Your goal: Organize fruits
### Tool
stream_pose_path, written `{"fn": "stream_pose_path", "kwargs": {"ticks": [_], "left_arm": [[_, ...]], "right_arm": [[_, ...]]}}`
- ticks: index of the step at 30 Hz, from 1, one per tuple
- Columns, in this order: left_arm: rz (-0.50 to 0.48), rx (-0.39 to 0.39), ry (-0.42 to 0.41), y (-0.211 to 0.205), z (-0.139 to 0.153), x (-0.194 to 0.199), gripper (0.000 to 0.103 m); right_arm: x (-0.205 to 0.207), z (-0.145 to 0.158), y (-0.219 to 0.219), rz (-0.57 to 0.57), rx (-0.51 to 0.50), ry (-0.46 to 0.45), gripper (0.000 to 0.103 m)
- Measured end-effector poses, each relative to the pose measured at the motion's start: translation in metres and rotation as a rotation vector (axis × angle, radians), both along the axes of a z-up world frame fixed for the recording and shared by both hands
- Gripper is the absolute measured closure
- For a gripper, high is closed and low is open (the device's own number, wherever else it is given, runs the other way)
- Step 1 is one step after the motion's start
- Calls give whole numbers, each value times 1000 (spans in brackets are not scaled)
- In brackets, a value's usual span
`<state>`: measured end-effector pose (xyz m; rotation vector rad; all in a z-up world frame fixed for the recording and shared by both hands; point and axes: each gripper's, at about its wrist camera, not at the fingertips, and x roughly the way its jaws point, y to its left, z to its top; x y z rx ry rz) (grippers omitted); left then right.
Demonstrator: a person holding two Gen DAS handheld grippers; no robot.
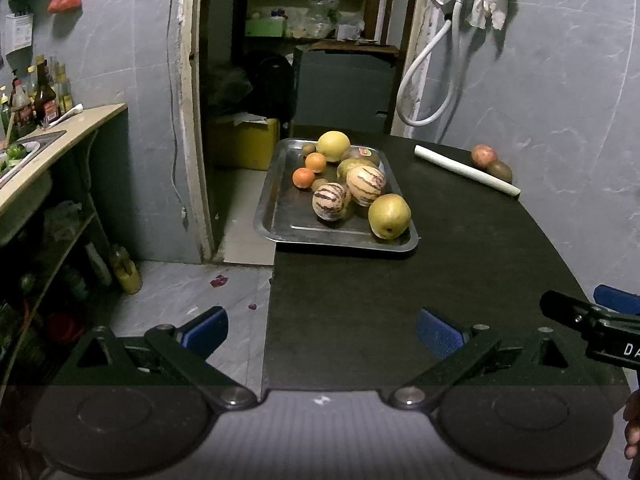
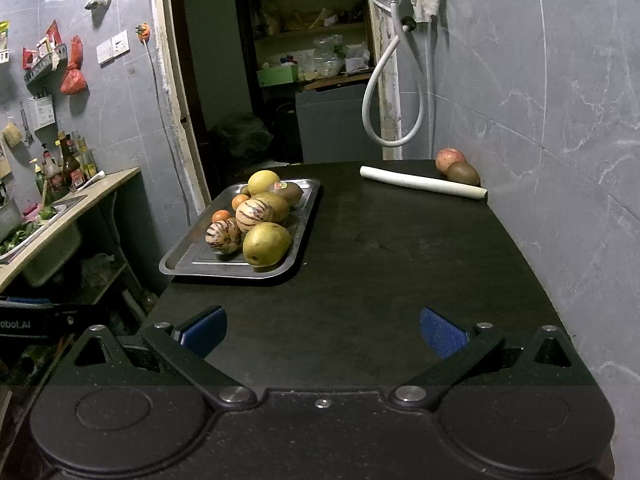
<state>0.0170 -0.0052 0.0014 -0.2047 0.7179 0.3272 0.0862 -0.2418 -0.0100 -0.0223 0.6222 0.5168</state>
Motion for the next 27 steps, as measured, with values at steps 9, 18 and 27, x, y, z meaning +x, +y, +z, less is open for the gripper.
{"fn": "stream_pose_path", "kwargs": {"ticks": [9,18,27], "left_arm": [[8,-5,4,-1,-2,0,1],[6,-5,6,-1,-2,1,1],[9,-5,7,-2,-2,1,1]], "right_arm": [[1,-1,0,1,-1,3,0],[2,-1,-1,2,-1,4,0],[2,-1,0,2,-2,4,0]]}}
